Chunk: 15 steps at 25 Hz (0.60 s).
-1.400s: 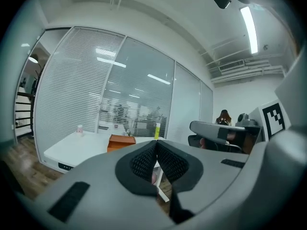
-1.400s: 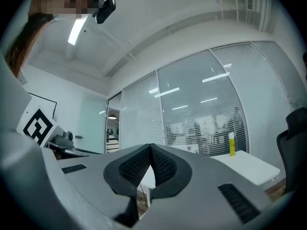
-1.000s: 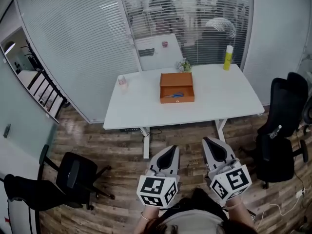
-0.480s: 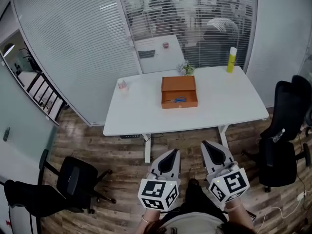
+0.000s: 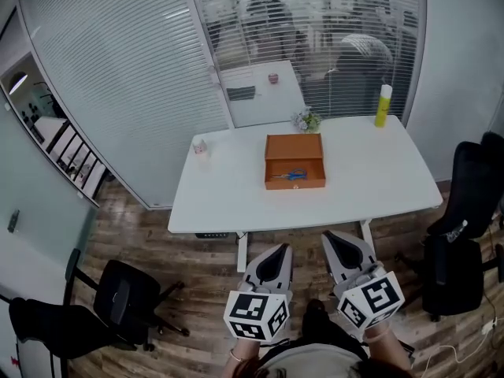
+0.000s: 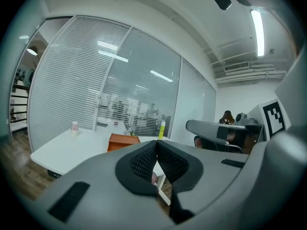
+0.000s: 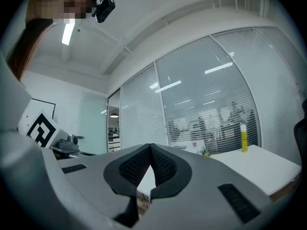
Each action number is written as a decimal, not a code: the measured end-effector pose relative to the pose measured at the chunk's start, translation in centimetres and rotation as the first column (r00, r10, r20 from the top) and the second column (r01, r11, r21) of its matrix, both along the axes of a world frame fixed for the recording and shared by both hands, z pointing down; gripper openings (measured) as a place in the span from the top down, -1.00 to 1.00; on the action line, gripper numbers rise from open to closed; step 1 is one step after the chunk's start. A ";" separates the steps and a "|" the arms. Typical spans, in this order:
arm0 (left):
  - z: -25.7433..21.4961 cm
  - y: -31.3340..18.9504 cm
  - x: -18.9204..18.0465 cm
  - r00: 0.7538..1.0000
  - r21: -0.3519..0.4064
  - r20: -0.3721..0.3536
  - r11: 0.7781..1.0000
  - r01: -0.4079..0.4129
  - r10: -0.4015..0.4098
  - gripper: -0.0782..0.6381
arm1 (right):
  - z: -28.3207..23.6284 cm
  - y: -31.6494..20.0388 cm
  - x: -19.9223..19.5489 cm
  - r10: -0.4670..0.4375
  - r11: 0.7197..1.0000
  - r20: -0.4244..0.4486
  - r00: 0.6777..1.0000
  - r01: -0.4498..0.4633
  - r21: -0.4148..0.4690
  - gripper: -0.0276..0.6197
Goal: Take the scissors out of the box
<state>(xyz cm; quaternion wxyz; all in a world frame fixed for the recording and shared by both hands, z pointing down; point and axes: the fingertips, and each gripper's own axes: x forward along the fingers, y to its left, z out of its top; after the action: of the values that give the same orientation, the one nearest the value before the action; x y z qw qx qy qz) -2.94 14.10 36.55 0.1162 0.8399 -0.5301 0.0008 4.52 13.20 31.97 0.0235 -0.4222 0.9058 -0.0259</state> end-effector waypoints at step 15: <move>-0.5 -8.0 2.5 1.000 0.005 0.011 1.000 0.007 -0.007 0.73 | -0.6 -7.7 1.9 -0.023 1.000 -0.012 1.000 0.023 0.011 0.83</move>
<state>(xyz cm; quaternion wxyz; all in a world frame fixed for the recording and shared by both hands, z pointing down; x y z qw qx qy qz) -0.40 6.14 36.10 0.1114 0.8384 -0.5335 0.0040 6.40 5.54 31.39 0.0202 -0.4117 0.9109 -0.0186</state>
